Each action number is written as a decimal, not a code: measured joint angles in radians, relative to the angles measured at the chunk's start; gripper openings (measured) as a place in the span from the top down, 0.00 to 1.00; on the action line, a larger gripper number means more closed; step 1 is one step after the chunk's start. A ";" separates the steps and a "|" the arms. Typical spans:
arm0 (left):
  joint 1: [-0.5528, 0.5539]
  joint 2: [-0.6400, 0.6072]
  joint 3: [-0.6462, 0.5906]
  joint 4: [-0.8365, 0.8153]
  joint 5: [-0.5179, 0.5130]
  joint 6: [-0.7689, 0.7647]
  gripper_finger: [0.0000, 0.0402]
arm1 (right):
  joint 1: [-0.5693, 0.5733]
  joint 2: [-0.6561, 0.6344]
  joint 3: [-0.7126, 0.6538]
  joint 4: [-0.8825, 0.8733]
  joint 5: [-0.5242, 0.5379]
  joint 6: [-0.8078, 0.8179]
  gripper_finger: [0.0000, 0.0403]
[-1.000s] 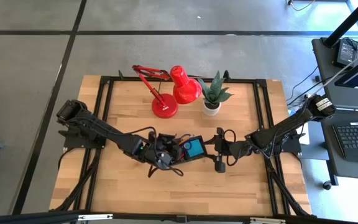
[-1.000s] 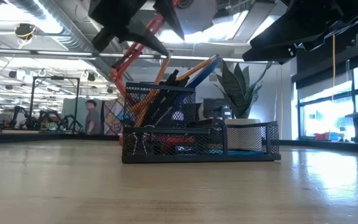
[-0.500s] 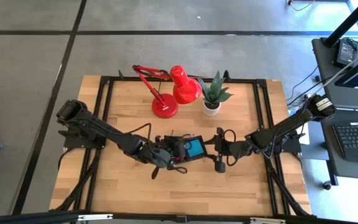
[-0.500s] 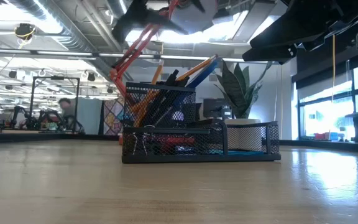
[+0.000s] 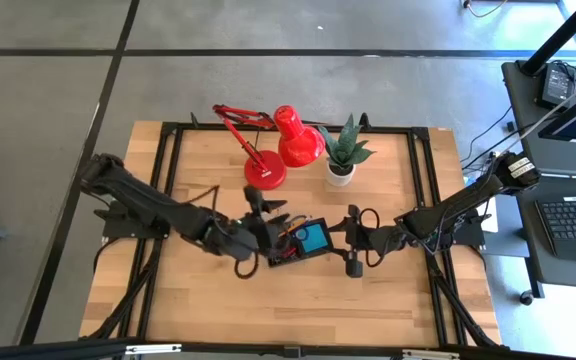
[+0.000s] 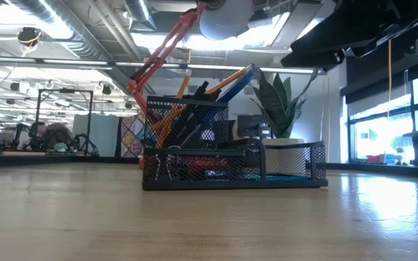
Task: Pick and place office supplies into organizer
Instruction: Adjust the yellow pencil into the black desk organizer
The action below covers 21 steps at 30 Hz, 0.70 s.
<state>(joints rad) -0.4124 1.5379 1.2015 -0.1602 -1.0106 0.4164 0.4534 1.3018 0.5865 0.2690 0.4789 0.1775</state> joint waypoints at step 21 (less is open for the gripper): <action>-0.145 -0.202 -0.402 -0.081 -0.084 -1.034 0.58 | -0.074 0.000 0.000 0.150 0.078 -0.087 0.48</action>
<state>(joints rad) -0.5573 1.3361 0.7999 -0.2408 -1.0945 -0.6173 0.3791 1.3022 0.5861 0.4186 0.5568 0.0903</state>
